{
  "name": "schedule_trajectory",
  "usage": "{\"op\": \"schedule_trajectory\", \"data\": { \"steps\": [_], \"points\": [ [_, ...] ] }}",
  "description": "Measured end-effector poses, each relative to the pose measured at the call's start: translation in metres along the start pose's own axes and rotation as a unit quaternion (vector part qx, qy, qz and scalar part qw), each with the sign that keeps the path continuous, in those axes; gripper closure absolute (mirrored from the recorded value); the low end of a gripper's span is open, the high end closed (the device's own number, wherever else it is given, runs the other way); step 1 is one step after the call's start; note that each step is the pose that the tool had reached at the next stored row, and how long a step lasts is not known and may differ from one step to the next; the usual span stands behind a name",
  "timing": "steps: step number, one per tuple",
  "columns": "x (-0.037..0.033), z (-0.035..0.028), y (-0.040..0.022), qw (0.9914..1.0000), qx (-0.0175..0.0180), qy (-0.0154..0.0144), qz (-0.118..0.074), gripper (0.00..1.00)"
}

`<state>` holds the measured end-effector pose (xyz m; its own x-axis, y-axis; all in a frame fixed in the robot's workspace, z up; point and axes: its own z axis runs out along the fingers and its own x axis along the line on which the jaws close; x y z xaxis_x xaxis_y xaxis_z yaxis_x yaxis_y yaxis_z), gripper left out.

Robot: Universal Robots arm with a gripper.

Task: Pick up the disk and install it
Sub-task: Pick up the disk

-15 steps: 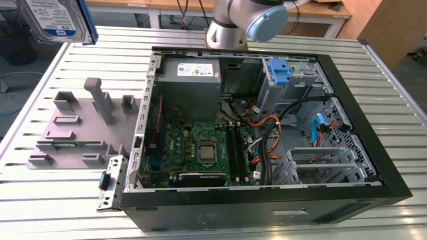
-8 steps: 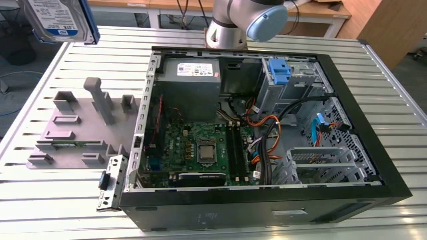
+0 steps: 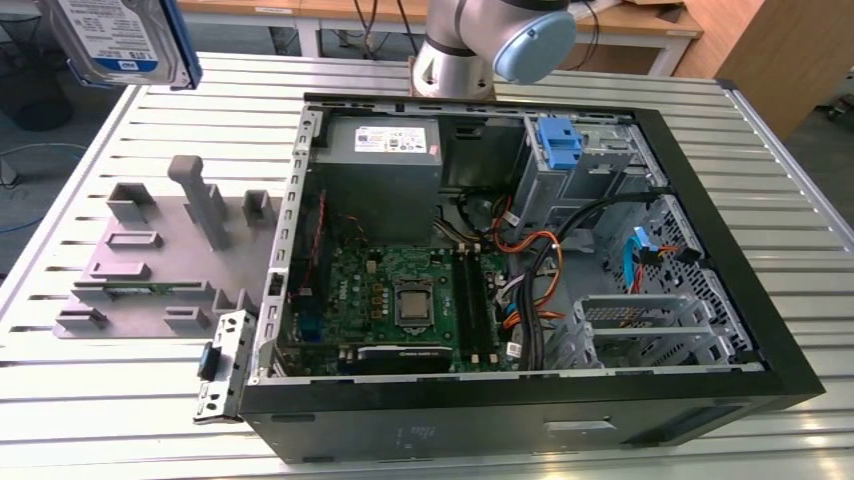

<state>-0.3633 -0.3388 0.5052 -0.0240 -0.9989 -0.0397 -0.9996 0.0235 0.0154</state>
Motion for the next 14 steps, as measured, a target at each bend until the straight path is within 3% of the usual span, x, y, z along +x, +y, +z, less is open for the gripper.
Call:
{"op": "schedule_trajectory", "data": {
  "steps": [14],
  "points": [
    [-0.0001, -0.0001, -0.0038, 1.00000, 0.0000, 0.0000, 0.000, 0.65]
  ]
}}
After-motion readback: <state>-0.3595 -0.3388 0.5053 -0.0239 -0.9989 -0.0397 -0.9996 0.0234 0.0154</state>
